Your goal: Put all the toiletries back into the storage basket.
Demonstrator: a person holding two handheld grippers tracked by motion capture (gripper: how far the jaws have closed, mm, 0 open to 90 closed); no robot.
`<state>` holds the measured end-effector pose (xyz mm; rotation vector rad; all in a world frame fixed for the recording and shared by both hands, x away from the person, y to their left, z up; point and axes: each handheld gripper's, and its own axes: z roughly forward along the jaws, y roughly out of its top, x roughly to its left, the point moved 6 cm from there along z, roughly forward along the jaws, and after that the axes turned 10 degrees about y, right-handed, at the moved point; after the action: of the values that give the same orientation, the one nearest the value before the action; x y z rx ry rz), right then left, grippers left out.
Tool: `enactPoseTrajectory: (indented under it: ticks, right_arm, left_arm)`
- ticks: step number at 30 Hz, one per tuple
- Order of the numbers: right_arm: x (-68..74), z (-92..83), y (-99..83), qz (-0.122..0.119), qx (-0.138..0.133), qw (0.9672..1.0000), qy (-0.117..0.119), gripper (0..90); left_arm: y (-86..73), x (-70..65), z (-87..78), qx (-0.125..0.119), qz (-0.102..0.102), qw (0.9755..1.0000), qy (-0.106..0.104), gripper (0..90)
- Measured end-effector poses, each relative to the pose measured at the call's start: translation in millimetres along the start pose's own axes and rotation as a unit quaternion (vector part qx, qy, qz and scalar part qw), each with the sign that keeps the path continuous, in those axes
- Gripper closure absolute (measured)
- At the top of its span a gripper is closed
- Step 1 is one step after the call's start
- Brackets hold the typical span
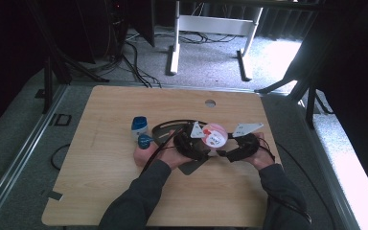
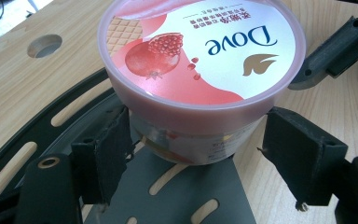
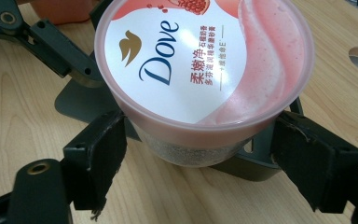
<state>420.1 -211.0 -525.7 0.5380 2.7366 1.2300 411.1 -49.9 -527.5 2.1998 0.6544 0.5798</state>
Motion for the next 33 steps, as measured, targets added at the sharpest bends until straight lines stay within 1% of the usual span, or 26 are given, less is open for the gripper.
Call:
enactPoseTrajectory:
  ticks: [5, 12, 16, 21, 26, 33]
  right_arm:
    - [-3.1, 1.0, 0.7, 0.000, 0.005, 1.0000, -0.003, 18.5]
    - [-8.8, 1.5, 0.1, 0.007, 0.002, 1.0000, -0.003, 18.5]
    - [-12.5, 1.9, -0.4, 0.014, -0.004, 0.9999, 0.001, 18.5]
    - [-16.2, 1.9, 1.4, 0.011, 0.001, 0.9999, -0.006, 18.5]
    - [-19.5, 1.7, 1.9, 0.014, 0.002, 0.9999, -0.007, 18.6]
    - [-24.9, 2.8, 3.7, 0.016, 0.005, 0.9998, -0.009, 18.5]
  left_arm:
    - [0.0, 1.6, 3.3, 0.000, -0.003, 1.0000, 0.003, 24.2]
    - [1.7, 3.4, 8.0, -0.005, -0.013, 0.9999, 0.003, 24.2]
    - [2.7, 5.2, 10.5, -0.007, -0.019, 0.9998, 0.004, 24.6]
    - [4.4, 7.3, 13.3, -0.005, -0.020, 0.9998, 0.008, 24.9]
    - [6.0, 8.6, 16.2, -0.006, -0.023, 0.9997, 0.008, 24.9]
    - [8.4, 11.8, 19.4, -0.004, -0.026, 0.9995, 0.014, 24.9]
